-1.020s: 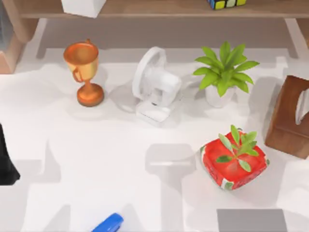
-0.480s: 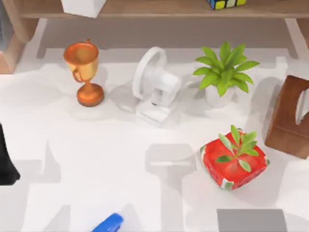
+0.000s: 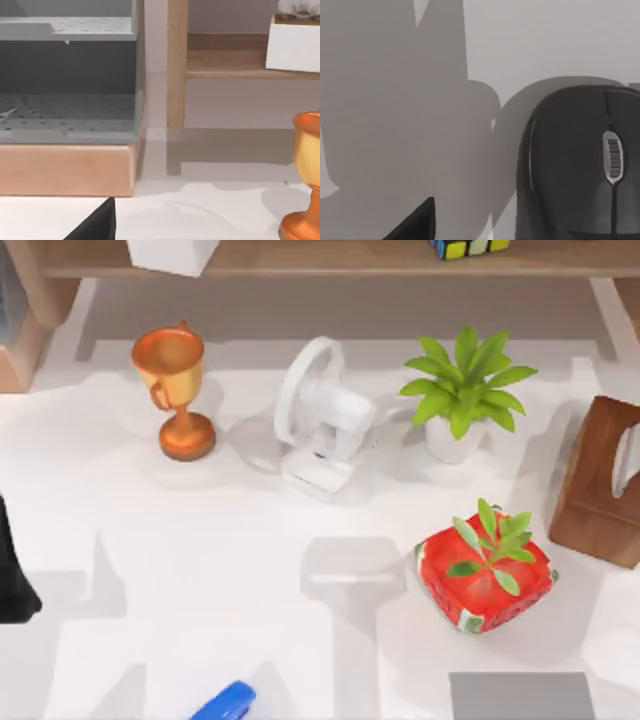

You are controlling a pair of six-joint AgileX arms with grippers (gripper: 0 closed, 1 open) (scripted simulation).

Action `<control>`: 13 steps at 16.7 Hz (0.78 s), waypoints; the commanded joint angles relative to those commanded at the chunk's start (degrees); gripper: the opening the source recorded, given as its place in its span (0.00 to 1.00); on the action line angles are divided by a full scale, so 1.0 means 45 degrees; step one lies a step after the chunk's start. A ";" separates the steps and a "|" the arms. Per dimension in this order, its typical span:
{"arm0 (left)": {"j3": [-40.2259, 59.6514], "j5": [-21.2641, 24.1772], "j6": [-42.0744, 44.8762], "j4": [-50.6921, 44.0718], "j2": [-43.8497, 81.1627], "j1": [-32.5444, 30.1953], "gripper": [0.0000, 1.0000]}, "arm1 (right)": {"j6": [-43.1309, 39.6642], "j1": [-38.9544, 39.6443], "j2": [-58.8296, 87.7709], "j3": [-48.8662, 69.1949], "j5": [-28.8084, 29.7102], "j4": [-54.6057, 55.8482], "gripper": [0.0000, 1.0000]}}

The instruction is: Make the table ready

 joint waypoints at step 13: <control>0.0000 0.0000 0.0000 0.0000 0.0000 0.0000 1.00 | 0.0000 0.0000 0.0000 0.0000 0.0000 0.0000 0.17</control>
